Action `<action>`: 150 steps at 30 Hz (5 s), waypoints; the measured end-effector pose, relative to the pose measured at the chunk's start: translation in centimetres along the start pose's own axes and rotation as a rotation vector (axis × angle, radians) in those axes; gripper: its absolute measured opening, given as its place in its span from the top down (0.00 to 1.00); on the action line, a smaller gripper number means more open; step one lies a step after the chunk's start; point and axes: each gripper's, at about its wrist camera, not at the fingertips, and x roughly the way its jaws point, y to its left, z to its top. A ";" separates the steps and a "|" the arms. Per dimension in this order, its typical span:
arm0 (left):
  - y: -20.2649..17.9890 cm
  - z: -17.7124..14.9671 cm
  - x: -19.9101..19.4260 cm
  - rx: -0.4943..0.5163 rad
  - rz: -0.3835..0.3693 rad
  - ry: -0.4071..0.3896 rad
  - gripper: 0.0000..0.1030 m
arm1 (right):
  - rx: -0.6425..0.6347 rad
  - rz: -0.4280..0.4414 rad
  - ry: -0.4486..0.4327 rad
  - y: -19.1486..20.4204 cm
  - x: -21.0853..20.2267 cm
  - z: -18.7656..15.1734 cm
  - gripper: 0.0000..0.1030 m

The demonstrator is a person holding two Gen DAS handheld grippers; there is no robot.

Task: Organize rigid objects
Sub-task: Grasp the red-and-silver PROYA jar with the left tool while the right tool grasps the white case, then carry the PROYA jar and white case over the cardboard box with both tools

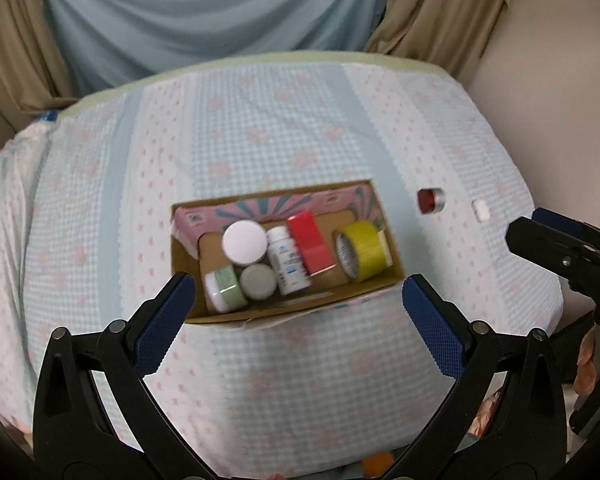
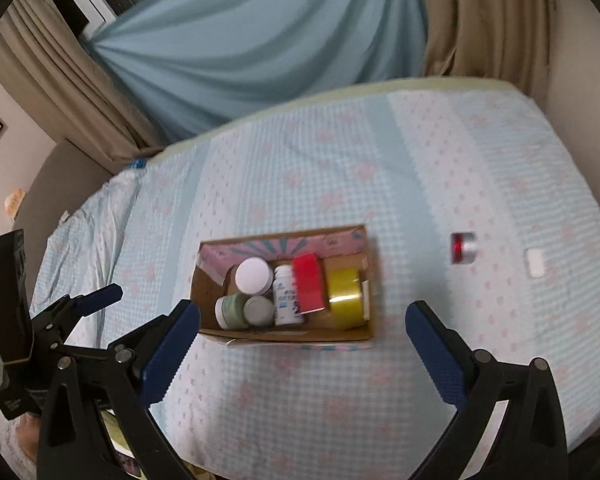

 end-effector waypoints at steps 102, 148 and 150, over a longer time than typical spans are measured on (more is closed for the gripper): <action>-23.6 4.3 5.6 -0.175 0.056 -0.238 0.63 | -0.033 -0.247 -0.240 -25.5 -6.7 2.0 0.60; 14.3 2.2 17.0 -0.176 0.056 0.110 0.63 | 0.103 -0.093 0.190 1.9 20.2 3.0 0.60; 14.6 2.5 19.0 -0.166 0.063 0.143 0.63 | 0.098 -0.104 0.228 1.3 22.2 3.1 0.60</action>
